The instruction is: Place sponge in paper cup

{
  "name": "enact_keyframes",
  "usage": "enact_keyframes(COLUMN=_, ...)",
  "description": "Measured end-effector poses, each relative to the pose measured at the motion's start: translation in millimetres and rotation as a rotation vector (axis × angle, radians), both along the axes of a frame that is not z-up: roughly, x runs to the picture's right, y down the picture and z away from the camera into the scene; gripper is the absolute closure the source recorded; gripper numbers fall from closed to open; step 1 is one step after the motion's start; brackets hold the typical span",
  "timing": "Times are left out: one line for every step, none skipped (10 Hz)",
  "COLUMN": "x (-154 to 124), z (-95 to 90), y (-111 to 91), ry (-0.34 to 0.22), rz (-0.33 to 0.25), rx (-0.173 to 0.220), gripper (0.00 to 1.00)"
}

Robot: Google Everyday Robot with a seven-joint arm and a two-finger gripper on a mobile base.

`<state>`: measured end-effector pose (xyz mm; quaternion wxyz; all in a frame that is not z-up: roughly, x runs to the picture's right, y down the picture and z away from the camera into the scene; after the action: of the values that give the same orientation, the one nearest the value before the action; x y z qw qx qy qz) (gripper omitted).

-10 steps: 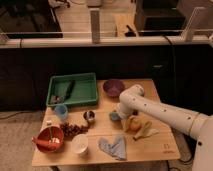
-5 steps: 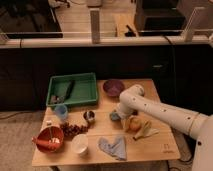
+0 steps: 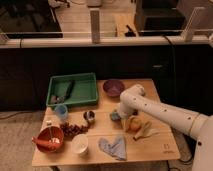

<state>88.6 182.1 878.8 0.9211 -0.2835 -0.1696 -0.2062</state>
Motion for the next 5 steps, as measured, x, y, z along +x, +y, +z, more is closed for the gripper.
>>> enact_keyframes(x=0.8, z=-1.3, y=-0.1, ry=0.001, rz=0.000, rx=-0.002, gripper=0.22)
enact_keyframes(x=1.3, z=-2.7, y=-0.3, ry=0.002, rz=-0.001, rx=-0.003, gripper=0.26)
enact_keyframes(x=1.1, z=-2.6, y=-0.2, ry=0.001, rz=-0.001, rx=-0.004, gripper=0.26)
enact_keyframes(x=1.0, z=0.6, y=0.4, ry=0.005, rz=0.009, rx=-0.005, gripper=0.26)
enact_keyframes(x=0.9, z=1.3, y=0.1, ry=0.007, rz=0.012, rx=-0.004, gripper=0.27)
